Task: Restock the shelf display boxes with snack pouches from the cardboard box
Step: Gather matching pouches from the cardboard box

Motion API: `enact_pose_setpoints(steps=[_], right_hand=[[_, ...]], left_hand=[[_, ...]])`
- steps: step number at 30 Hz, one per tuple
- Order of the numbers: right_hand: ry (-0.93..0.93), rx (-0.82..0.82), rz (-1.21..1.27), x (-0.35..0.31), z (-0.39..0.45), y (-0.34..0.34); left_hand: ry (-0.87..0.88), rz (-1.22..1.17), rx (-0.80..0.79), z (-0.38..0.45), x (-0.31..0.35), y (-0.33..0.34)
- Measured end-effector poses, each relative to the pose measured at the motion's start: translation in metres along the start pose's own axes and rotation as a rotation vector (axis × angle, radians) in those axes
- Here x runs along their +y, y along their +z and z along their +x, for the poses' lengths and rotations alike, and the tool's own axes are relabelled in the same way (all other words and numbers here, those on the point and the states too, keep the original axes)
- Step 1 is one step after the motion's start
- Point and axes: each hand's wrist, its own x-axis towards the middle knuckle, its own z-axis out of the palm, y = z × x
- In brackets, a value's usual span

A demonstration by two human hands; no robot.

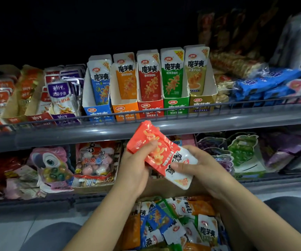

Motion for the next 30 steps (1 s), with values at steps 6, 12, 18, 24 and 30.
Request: enact_pose_setpoints(steps=[6,12,18,24,30], right_hand=[[-0.2,0.001,-0.429,-0.024,0.002,-0.03],[-0.321,0.016,-0.717,-0.039,0.008,-0.044],[-0.27,0.252,0.076,-0.048,0.022,-0.034],[-0.167,0.151,0.22,-0.091,0.045,-0.022],[-0.304,0.242,-0.318,-0.169,0.08,-0.031]], left_hand=[[-0.024,0.258,-0.121,0.017,0.019,-0.007],[0.036,0.278,-0.086,0.021,0.016,0.007],[0.236,0.072,0.017,0.029,0.021,0.021],[0.345,-0.005,0.054,0.043,0.022,0.036],[0.575,0.692,0.101,0.076,0.04,0.02]])
